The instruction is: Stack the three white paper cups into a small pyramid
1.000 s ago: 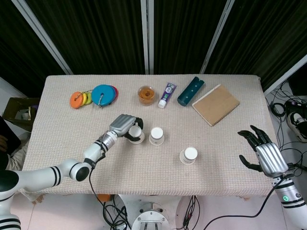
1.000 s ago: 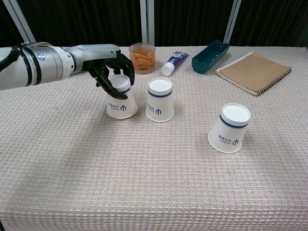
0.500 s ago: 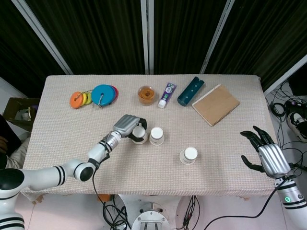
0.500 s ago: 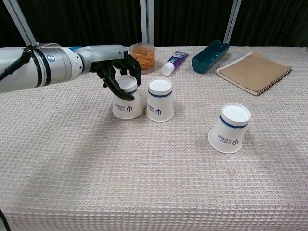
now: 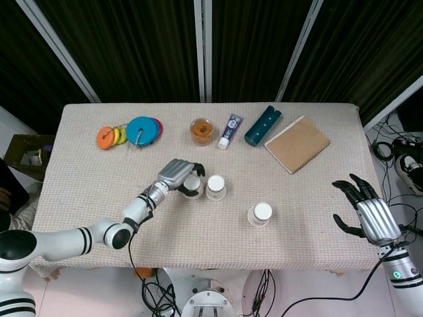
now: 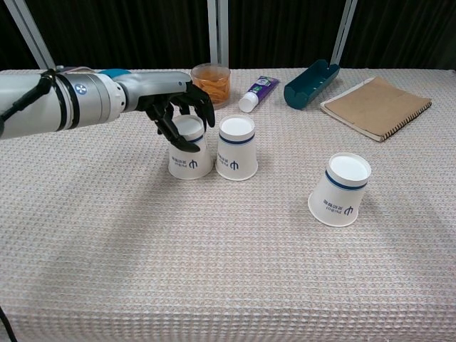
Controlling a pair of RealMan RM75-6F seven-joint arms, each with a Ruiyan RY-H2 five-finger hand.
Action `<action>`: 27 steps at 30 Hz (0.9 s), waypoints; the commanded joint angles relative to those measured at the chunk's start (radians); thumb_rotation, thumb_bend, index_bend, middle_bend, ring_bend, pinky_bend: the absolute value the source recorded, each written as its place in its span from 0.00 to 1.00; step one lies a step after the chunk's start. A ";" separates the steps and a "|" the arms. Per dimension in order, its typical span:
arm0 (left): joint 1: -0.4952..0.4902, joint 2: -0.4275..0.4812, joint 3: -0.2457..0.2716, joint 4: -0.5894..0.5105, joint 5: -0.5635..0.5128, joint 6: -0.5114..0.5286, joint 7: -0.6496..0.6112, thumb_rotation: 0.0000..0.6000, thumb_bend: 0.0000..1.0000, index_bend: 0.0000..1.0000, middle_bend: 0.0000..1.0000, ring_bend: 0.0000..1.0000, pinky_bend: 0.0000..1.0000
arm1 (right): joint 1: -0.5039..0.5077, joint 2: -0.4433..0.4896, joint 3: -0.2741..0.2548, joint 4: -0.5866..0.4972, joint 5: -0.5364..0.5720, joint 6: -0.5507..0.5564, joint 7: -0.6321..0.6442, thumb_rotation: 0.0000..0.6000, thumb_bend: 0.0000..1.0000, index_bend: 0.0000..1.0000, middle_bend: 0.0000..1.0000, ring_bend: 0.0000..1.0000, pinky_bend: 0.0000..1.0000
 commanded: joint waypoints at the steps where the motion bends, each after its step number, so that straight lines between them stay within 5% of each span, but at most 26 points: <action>1: 0.000 -0.001 0.001 0.000 -0.004 0.004 0.002 1.00 0.23 0.31 0.31 0.40 0.63 | 0.000 0.000 0.000 0.000 0.000 0.000 0.000 1.00 0.27 0.18 0.21 0.02 0.16; 19: -0.006 0.001 0.017 -0.038 -0.047 0.060 0.083 1.00 0.09 0.24 0.20 0.26 0.56 | -0.004 0.002 0.001 -0.005 -0.011 0.008 0.000 1.00 0.28 0.18 0.21 0.02 0.16; 27: 0.018 0.081 0.020 -0.135 -0.074 0.092 0.101 1.00 0.07 0.21 0.14 0.15 0.38 | 0.015 0.017 -0.003 -0.025 -0.026 -0.022 -0.015 1.00 0.28 0.18 0.21 0.02 0.16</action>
